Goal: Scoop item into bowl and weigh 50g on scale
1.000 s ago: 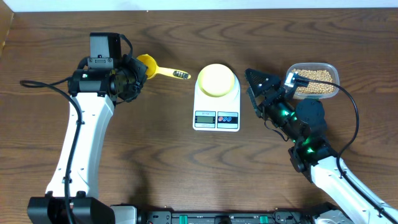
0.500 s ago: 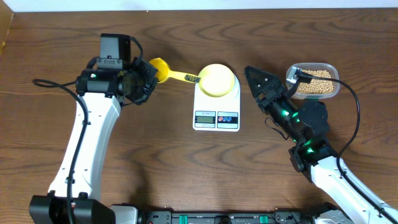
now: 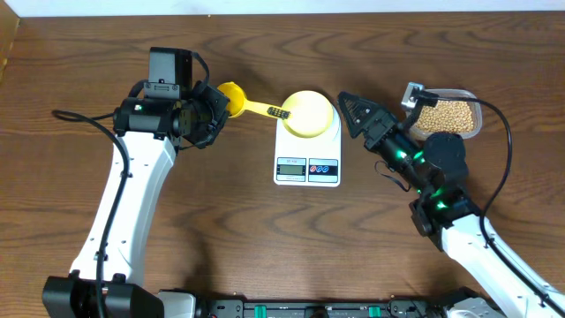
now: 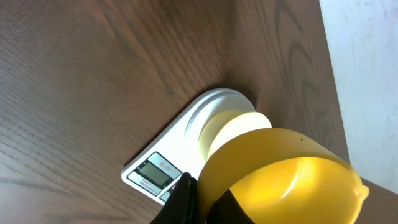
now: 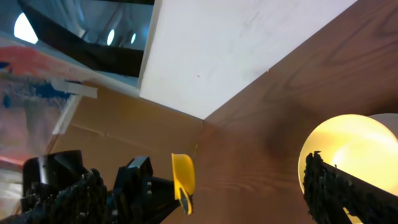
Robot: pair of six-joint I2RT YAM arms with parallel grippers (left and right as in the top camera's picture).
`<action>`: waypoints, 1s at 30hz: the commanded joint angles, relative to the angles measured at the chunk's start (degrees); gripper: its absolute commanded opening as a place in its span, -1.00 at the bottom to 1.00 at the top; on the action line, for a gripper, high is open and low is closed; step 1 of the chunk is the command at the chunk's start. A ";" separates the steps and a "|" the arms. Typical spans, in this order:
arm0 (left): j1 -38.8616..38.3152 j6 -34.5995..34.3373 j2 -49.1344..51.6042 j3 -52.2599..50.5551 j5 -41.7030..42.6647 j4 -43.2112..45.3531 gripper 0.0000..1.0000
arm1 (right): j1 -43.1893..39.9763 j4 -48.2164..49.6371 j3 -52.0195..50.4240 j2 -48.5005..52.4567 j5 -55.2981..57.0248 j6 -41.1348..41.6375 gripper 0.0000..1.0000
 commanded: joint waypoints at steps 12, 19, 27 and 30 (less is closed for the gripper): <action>-5.20 0.33 -0.42 -0.20 -0.39 4.92 -0.85 | 4.39 7.74 3.67 9.16 -0.37 -2.16 0.99; -5.46 0.33 -0.42 -0.20 -0.39 5.14 -0.85 | 5.68 11.52 3.67 11.69 -0.42 -2.14 0.99; -5.53 -0.76 -0.42 -0.20 -0.39 5.14 -0.85 | 8.87 12.11 3.69 11.80 2.19 -2.16 0.97; -5.77 -0.76 -0.42 -0.20 -0.39 5.57 -0.85 | 9.70 12.17 3.69 11.80 3.06 -2.86 0.82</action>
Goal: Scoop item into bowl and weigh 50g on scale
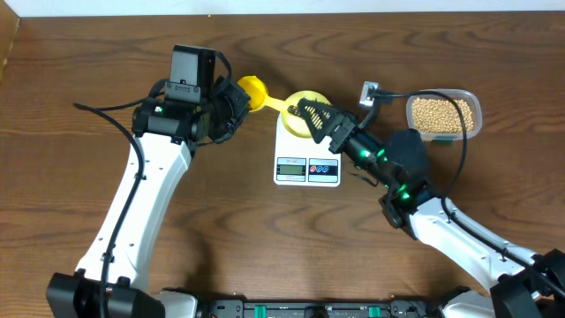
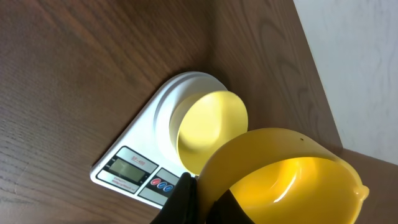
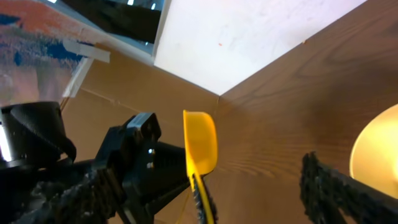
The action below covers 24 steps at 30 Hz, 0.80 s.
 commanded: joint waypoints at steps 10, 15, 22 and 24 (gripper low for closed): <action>-1.99 -1.20 -0.42 -0.20 -0.39 1.20 -0.84 | 2.10 0.26 1.20 0.20 4.39 -1.95 0.57; -3.30 -1.22 -0.42 -0.20 -0.39 1.92 -0.85 | 2.99 1.40 1.20 0.20 5.84 -4.24 0.47; -3.76 -1.16 -0.42 -0.20 -0.39 2.27 -0.85 | 3.19 2.21 1.18 0.20 6.67 -5.53 0.26; -3.76 -1.16 -0.42 -0.20 -0.39 2.25 -0.85 | 3.19 2.16 1.20 0.20 6.67 -5.53 0.10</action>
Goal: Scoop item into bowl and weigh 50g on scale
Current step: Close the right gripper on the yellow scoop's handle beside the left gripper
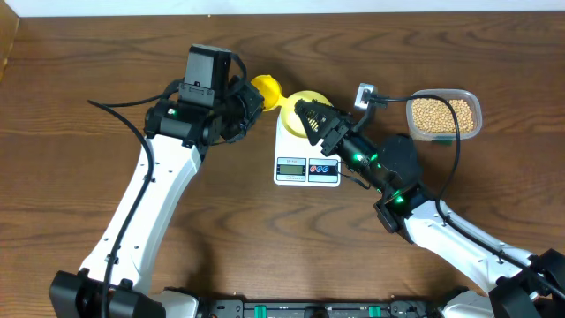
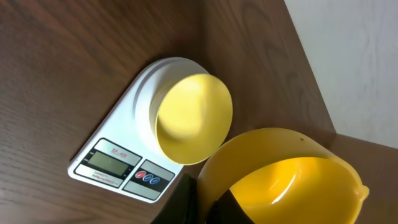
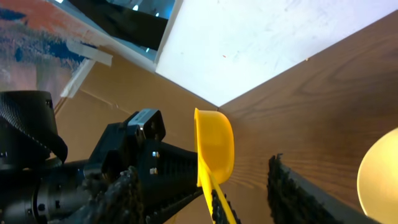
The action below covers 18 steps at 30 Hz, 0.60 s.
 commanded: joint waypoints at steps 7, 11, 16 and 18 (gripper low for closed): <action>-0.31 -0.04 -0.42 -0.22 -0.37 0.00 -0.85 | 0.28 0.17 1.20 0.17 1.27 -1.46 -0.18; -0.96 -0.07 -0.42 -0.22 -0.39 0.04 -0.85 | 0.28 0.20 1.20 0.17 1.27 -1.44 -0.29; -1.03 -0.07 -0.42 -0.22 -0.37 0.07 -0.85 | 0.28 0.17 1.20 0.17 1.66 -1.44 -0.36; -1.05 -0.07 -0.42 -0.22 -0.39 0.07 -0.85 | 0.28 0.15 1.18 0.17 1.66 -1.44 -0.54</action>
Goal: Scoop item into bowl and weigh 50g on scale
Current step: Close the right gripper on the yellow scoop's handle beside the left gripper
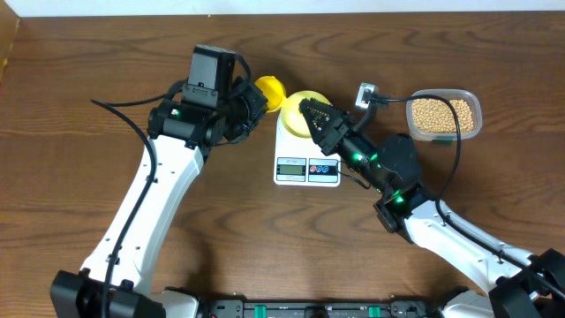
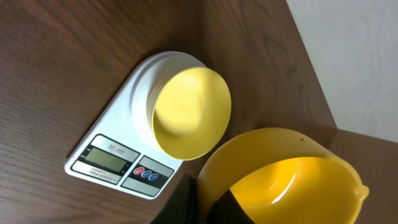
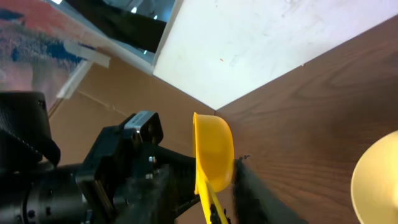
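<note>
A yellow scoop (image 1: 269,88) hangs in the air at the scale's back left corner, and my left gripper (image 1: 250,99) is shut on the wall of its cup (image 2: 286,174). The scoop's handle (image 3: 211,202) points toward my right gripper (image 1: 305,113). That gripper is open, with blurred fingers (image 3: 245,186) on either side of the handle and a gap still showing. An empty yellow bowl (image 1: 306,99) sits on the white scale (image 1: 306,168). The bowl (image 2: 189,115) also shows in the left wrist view.
A clear tub of tan beans (image 1: 444,115) stands at the back right of the wooden table (image 1: 71,177). My right arm lies across the scale's right side. A white wall runs along the table's far edge.
My right gripper's fingers now stand closer together around the scoop's handle. The left gripper and scoop have shifted very slightly toward the scale.
At first my left gripper held the scoop left of the scale, and my open right gripper was right of the bowl. A second later the right gripper was over the scale at the scoop's handle. Its fingers then straddled the handle widely, and now narrowly.
</note>
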Robot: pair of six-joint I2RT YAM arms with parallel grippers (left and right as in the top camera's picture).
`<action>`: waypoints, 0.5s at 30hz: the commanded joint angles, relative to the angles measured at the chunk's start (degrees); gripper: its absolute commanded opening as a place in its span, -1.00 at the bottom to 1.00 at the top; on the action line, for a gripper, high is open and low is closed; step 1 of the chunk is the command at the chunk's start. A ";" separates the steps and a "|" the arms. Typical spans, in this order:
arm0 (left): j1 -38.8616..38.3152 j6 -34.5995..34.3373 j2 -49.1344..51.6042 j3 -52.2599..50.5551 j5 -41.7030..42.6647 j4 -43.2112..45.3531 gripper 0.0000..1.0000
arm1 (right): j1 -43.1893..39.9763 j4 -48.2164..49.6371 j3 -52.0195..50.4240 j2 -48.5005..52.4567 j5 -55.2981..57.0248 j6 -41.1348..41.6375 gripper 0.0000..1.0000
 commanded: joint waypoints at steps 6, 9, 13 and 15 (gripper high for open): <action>-0.04 -0.09 -0.42 -0.20 -0.39 0.07 -0.85 | 0.28 0.11 1.18 0.13 0.83 -0.90 -0.83; -0.04 -0.09 -0.42 -0.20 -0.37 0.13 -0.85 | 0.28 0.07 1.18 0.13 0.85 -0.90 -0.85; -0.04 -0.09 -0.42 -0.20 -0.37 0.24 -0.85 | 0.28 0.07 1.18 0.15 0.85 -0.90 -0.88; -0.04 -0.09 -0.42 -0.20 -0.37 0.24 -0.85 | 0.28 0.07 1.18 0.15 0.85 -0.90 -0.88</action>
